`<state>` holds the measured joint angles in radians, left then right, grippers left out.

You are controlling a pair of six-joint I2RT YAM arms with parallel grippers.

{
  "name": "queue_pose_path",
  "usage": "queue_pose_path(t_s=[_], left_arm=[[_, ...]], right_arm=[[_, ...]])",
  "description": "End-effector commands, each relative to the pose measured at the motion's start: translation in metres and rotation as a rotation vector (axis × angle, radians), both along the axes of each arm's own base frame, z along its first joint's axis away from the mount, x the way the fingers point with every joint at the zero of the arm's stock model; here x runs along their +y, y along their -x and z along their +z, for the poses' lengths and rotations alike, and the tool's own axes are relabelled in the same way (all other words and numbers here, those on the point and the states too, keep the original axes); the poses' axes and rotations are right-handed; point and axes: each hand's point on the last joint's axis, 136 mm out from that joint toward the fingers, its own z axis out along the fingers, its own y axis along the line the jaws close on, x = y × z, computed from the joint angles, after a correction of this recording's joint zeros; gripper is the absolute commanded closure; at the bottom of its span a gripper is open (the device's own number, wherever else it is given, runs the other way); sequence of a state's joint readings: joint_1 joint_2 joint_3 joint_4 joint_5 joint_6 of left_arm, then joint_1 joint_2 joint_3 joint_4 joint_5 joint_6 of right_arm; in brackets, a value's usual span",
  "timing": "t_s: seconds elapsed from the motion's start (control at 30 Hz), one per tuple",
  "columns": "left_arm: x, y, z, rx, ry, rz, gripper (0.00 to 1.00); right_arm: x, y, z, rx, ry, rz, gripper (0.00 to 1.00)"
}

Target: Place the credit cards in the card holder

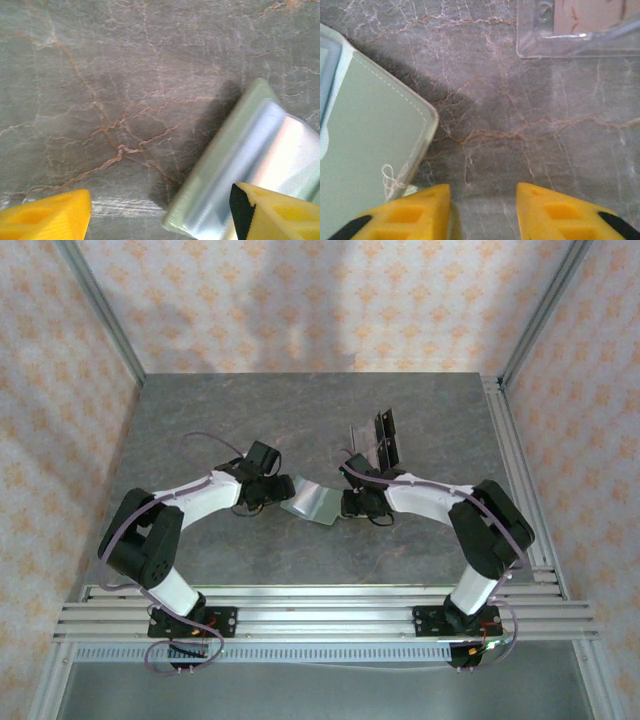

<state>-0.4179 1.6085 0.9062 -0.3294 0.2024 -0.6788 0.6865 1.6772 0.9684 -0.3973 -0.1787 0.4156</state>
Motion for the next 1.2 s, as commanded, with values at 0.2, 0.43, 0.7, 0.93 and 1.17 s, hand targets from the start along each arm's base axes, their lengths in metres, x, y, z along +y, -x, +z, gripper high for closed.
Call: queue_pose_path(t_s=[0.2, 0.43, 0.7, 0.93, 1.17], left_arm=[[-0.013, -0.009, 0.009, -0.039, 0.017, -0.039, 0.26], [-0.011, -0.01, 0.015, -0.054, 0.01, -0.027, 0.26], [0.003, -0.015, 0.026, -0.08, -0.052, 0.024, 0.25], [-0.003, -0.024, 0.029, -0.079, -0.07, -0.038, 0.25], [-0.015, -0.033, 0.023, -0.049, -0.041, -0.125, 0.25]], right_arm=[[-0.001, 0.009, 0.077, -0.105, -0.134, -0.036, 0.58], [0.035, 0.002, 0.106, -0.134, -0.221, 0.02, 0.59], [0.076, -0.009, 0.057, -0.062, -0.267, 0.047, 0.67], [0.048, 0.0, -0.014, 0.03, -0.196, -0.02, 0.82], [0.024, 0.007, -0.044, 0.078, -0.156, -0.057, 0.85]])
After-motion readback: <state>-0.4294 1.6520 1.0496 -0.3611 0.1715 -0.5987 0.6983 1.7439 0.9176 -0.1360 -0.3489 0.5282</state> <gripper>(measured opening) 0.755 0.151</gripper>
